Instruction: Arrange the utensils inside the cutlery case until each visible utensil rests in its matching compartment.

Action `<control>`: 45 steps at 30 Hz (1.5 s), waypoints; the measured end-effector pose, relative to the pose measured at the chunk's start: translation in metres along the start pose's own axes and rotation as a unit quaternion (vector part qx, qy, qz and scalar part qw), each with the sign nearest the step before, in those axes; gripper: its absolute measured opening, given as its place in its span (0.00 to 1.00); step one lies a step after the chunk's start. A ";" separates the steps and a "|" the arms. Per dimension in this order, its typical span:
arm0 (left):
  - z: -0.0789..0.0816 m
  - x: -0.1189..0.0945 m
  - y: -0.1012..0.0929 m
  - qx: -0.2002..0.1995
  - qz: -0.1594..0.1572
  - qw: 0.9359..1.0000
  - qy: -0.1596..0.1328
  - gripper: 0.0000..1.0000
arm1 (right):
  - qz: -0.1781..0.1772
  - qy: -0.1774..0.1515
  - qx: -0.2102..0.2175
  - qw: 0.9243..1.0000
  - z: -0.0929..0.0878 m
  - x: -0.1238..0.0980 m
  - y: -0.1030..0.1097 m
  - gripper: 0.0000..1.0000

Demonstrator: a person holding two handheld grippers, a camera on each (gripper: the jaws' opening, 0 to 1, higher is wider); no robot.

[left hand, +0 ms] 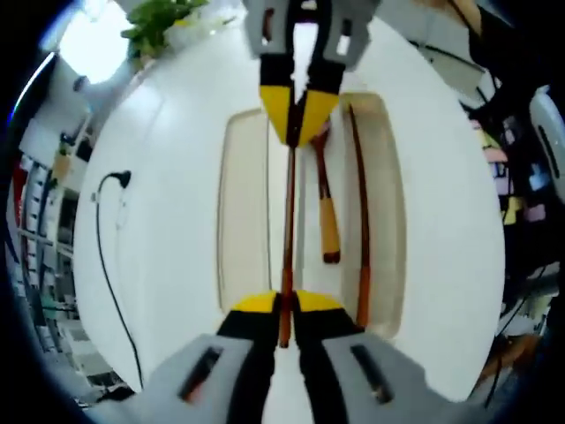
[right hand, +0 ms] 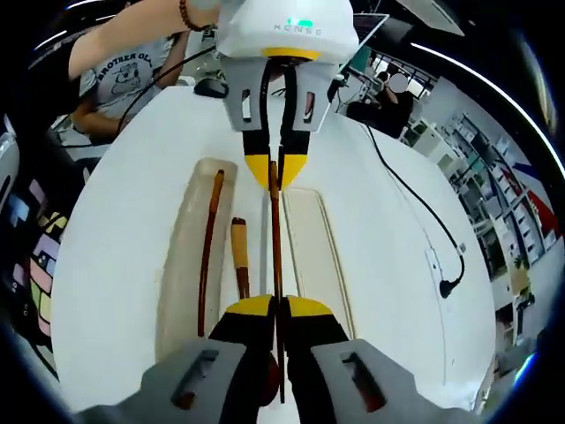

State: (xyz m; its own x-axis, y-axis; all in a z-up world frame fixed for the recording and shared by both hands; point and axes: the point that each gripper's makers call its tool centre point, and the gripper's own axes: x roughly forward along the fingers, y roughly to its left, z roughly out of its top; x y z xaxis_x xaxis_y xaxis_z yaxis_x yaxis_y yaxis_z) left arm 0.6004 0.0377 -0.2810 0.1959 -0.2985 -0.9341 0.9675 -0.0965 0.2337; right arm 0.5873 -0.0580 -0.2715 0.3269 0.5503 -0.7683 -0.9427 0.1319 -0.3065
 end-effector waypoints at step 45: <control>-0.001 0.020 -0.058 -0.034 -0.083 0.996 -0.024 0.06 | 0.092 -0.013 0.100 0.991 -0.016 0.016 0.066 0.02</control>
State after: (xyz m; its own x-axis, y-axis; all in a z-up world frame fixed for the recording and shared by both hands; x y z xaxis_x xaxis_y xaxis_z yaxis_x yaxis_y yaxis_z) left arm 0.5479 0.0382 -0.3130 0.0258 -0.3282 -0.9442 0.9949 -0.0834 0.0562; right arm 0.5316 -0.0539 -0.3130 0.1481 0.6003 -0.7859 -0.9816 0.1858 -0.0430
